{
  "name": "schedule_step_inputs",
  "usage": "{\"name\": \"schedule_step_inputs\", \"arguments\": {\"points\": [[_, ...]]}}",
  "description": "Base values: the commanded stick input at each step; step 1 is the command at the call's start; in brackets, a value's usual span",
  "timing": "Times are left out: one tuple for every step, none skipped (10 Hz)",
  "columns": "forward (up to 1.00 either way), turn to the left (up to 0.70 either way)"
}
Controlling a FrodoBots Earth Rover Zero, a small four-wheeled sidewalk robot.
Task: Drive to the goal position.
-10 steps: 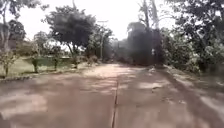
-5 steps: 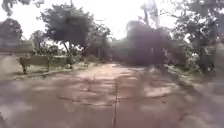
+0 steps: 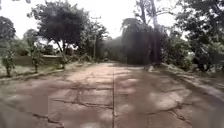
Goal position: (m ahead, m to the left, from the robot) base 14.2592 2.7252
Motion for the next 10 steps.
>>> {"name": "schedule_step_inputs", "arguments": {"points": [[1.00,-0.19],[1.00,-0.11],[1.00,0.00],[1.00,0.00],[1.00,0.00],[1.00,0.00],[1.00,0.00],[1.00,0.00],[1.00,0.00],[1.00,0.00]]}}
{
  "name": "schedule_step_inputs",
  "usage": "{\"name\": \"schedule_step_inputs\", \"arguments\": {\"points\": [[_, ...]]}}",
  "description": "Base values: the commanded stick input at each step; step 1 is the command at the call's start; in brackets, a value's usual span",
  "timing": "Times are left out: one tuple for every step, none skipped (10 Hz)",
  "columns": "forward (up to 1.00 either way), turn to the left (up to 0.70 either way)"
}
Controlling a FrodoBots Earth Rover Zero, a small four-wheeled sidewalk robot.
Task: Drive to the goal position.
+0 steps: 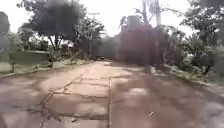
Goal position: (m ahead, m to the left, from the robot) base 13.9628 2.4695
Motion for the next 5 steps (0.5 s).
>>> {"name": "schedule_step_inputs", "arguments": {"points": [[1.00,0.00],[1.00,0.00],[1.00,0.00],[1.00,0.00],[1.00,0.00]]}}
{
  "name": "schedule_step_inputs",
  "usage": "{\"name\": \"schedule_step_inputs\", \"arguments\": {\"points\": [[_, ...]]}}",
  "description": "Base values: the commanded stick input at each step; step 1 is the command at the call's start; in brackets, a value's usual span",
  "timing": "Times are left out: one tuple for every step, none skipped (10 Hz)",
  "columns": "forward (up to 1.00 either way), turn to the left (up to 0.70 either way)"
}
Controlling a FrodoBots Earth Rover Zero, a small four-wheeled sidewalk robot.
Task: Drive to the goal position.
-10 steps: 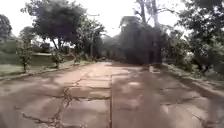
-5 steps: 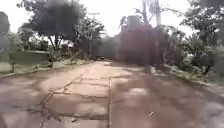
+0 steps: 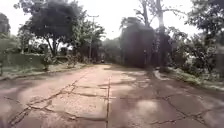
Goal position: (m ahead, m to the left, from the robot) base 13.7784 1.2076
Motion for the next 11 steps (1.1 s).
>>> {"name": "schedule_step_inputs", "arguments": {"points": [[1.00,0.22],[1.00,0.11],[1.00,0.00],[1.00,0.00],[1.00,0.00],[1.00,0.00],[1.00,0.00],[1.00,0.00],[1.00,0.00],[1.00,0.00],[1.00,0.09]]}}
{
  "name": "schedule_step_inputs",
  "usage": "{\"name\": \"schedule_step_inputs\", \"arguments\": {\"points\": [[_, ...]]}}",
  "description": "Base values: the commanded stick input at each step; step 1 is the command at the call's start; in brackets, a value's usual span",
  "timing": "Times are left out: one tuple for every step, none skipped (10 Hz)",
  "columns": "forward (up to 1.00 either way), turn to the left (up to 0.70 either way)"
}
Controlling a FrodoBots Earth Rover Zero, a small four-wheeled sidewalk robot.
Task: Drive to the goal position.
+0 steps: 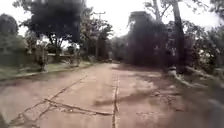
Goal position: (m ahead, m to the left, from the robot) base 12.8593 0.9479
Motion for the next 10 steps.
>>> {"name": "schedule_step_inputs", "arguments": {"points": [[1.00,0.24],[1.00,0.00],[1.00,0.00],[1.00,0.00],[1.00,0.00],[1.00,0.00],[1.00,0.00],[1.00,0.00],[1.00,-0.06],[1.00,0.00]]}}
